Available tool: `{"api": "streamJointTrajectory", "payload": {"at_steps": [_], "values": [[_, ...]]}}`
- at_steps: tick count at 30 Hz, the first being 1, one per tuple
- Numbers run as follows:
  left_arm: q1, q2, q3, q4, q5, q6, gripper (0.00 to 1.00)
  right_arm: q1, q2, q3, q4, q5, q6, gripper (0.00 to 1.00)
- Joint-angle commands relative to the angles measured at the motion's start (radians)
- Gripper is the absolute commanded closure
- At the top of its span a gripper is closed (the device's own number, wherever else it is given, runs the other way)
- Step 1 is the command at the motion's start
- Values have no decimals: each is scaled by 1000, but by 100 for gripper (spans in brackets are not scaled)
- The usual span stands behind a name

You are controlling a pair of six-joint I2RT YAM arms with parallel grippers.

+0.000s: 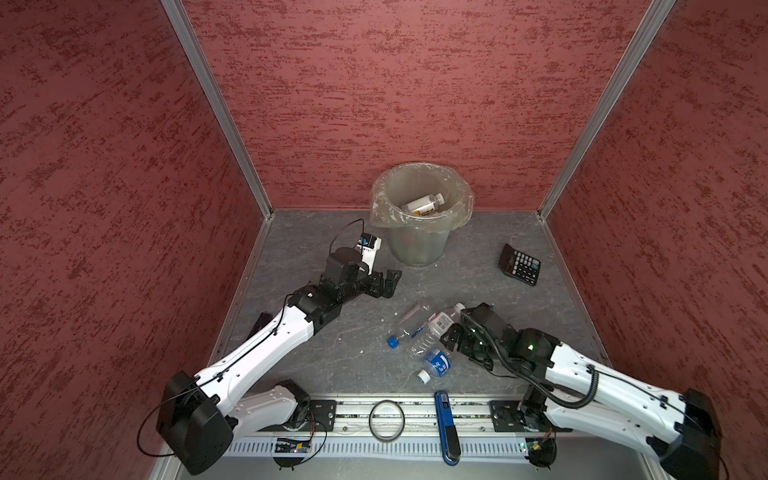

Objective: Throw the plastic bottles in the bin
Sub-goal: 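Draw the left gripper back while the right gripper reaches the clear bottle pile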

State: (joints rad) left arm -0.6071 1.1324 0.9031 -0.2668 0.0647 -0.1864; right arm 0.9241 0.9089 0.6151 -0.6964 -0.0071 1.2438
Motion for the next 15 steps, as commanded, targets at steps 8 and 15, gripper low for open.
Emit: {"api": "streamJointTrajectory", "payload": {"at_steps": [8,15], "values": [[7,-9,-46,70,14,-43,1,20,164,-8,173,29,185,9],[13,-46,-80,70,20,-57,1,19,139,-9,120,69,197,17]]}}
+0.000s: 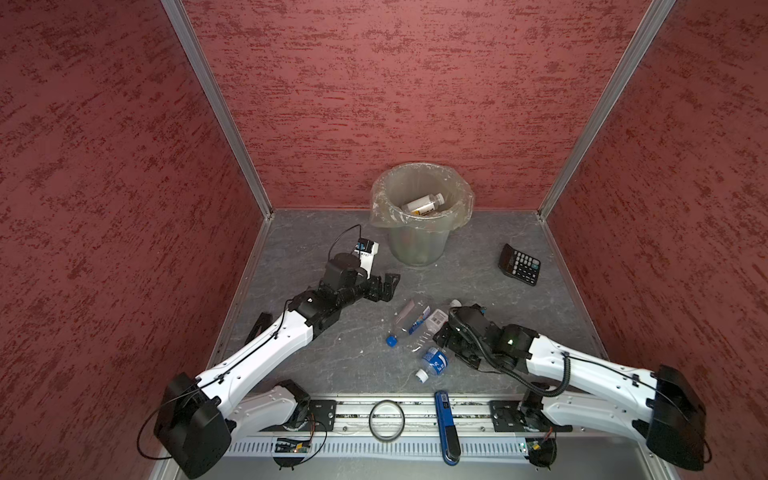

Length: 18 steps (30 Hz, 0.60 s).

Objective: Throw the plastic bottles in the bin
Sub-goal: 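Close the right gripper on the crushed clear bottle and lift it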

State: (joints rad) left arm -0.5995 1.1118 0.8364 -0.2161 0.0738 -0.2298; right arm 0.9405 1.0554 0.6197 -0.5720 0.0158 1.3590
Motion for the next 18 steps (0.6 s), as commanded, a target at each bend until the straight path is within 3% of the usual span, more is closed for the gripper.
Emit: {"api": "streamJointTrajectory", "payload": {"at_steps": [1,18], "values": [[8,-27,-19,23,13,-16,0,3,3,-20,8,41,80,18],[26,15,-60,30,32,-47,0,4,160,-48,159,4,10,30]]}}
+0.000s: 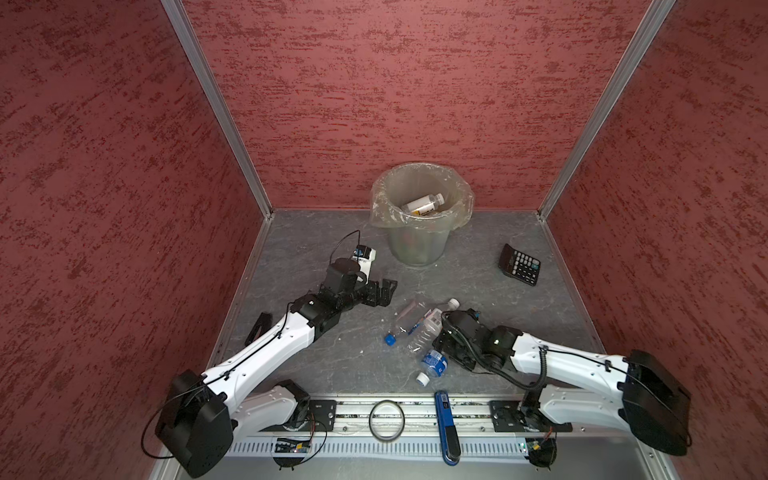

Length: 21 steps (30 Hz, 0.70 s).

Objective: Throw the plastic bottles in the bin
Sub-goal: 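Close the right gripper on the crushed clear bottle and lift it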

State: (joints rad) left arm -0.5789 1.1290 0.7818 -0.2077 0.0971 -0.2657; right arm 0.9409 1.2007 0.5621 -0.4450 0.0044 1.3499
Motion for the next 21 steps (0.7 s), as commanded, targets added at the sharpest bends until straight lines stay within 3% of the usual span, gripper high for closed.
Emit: {"api": "streamJointTrajectory", "payload": {"at_steps": [1,9,21], "values": [[8,0,-4,20,12,-10,0,3,26,29,10,26,-1,31],[10,19,-1,25,20,-17,0,-5,27,63,-81,91,-66,42],[11,50,3,48,50,-38,1,-61,-27,15,-159,161,-133,45]]}}
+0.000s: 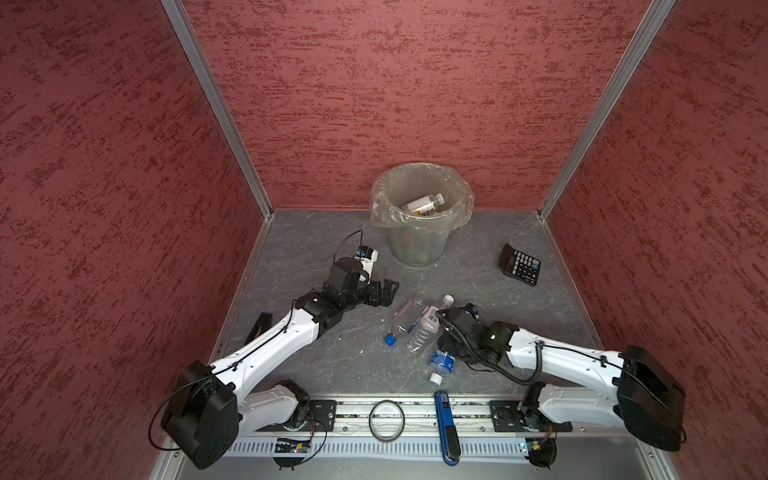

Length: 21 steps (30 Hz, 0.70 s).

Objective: Throw the plastic bottles in the bin
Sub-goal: 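Close the right gripper on the crushed clear bottle and lift it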

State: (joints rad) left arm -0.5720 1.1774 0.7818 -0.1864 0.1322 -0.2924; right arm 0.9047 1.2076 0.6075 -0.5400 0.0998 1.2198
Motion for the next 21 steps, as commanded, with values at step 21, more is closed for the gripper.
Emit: {"api": "streamJointTrajectory", "payload": {"at_steps": [21], "values": [[5,-25,-5,7,9,-21,0,-142,9,-31,-52,91,-163,40]]}}
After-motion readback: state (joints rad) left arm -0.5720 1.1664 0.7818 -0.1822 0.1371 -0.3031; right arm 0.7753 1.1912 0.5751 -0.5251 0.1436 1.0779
